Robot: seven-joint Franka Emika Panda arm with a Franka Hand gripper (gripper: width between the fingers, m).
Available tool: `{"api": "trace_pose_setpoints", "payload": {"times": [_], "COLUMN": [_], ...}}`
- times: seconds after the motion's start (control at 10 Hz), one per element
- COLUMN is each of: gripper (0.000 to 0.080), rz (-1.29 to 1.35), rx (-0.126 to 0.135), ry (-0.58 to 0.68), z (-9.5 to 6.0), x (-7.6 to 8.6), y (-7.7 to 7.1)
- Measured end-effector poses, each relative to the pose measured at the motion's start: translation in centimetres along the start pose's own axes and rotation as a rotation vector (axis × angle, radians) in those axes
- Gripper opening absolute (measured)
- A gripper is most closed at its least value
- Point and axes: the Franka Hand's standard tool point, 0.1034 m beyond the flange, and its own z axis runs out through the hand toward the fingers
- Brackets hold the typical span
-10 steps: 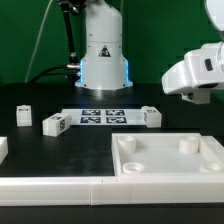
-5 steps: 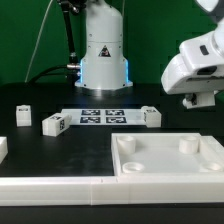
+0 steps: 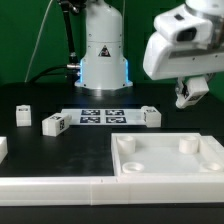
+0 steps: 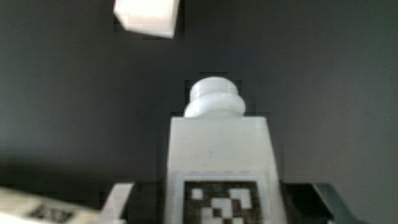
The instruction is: Assemble one leg
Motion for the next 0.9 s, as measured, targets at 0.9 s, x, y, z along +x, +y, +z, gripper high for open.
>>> {"api": "trace_pose_setpoints", "payload": {"times": [0.9], "gripper": [0.0287], "rz": [-0.029], "rx": [-0.011], "ry": [0.256], "z": [-4.3], "x": [6.8], "y": [5.3]}}
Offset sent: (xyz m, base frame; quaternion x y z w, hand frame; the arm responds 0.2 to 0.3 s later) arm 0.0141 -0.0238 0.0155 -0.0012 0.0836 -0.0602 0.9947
